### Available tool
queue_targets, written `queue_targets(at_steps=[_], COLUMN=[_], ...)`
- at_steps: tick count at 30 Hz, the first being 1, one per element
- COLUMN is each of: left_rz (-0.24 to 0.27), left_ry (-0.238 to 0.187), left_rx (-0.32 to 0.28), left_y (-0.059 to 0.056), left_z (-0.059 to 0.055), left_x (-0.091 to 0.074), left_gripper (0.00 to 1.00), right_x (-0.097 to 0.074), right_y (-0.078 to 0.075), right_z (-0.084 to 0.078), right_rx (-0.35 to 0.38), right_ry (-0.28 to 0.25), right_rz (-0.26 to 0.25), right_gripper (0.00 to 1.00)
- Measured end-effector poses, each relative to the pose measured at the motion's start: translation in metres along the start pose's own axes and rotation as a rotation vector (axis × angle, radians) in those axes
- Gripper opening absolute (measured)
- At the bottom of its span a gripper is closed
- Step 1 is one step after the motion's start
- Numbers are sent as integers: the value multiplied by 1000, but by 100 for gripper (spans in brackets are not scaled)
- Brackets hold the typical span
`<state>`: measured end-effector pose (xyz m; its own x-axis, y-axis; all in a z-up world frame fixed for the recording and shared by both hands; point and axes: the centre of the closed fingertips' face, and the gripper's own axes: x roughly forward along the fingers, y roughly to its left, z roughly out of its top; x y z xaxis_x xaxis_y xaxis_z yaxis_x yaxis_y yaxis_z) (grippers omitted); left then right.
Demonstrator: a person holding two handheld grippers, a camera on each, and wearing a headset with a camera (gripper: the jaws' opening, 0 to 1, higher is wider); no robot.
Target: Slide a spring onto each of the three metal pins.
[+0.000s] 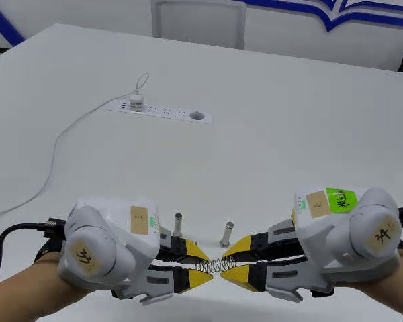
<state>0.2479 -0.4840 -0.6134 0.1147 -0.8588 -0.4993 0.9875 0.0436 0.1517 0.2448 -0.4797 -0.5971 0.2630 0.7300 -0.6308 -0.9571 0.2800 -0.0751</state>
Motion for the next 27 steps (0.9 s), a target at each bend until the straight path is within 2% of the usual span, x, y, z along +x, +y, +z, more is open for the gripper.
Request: queue_targets(at_steps=[2, 7, 14, 15, 16, 17, 18, 19, 22, 24, 27], left_rz=[4, 22, 28, -1, -11, -2, 16, 20, 17, 9, 27], left_ry=[-2, -16, -27, -49, -66, -72, -65, -63, -62, -61, -57], left_rx=[-5, -21, -42, -112, -154, -161, -126, -118, -130, -169, -161], left_y=[1, 3, 2, -4, -4, -2, 1, 1, 0, -2, 0], left_z=[0, 3, 6, 9, 12, 13, 12, 11, 11, 11, 9], left_x=[0, 1, 2, 2, 2, 1, 0, 0, 0, 0, -1], left_gripper=[9, 9, 9, 10, 10, 10, 10, 10, 11, 11, 16], right_x=[0, -1, 1, 1, 0, -1, -2, -2, -1, -1, 0], right_y=[0, -2, -1, 1, 2, 1, -1, -1, -1, 0, 0], right_z=[3, 19, 27, 31, 33, 34, 33, 33, 34, 35, 35], right_rx=[2, 59, 83, 98, 119, 126, 119, 116, 109, 106, 94], right_ry=[-11, -92, -124, -142, -162, -165, -160, -158, -148, -144, -134], right_rz=[-1, -6, -8, 0, 6, 3, -4, -8, -3, -1, 0], right_gripper=[11, 11, 11, 11, 11, 11, 11, 11, 11, 11, 11])
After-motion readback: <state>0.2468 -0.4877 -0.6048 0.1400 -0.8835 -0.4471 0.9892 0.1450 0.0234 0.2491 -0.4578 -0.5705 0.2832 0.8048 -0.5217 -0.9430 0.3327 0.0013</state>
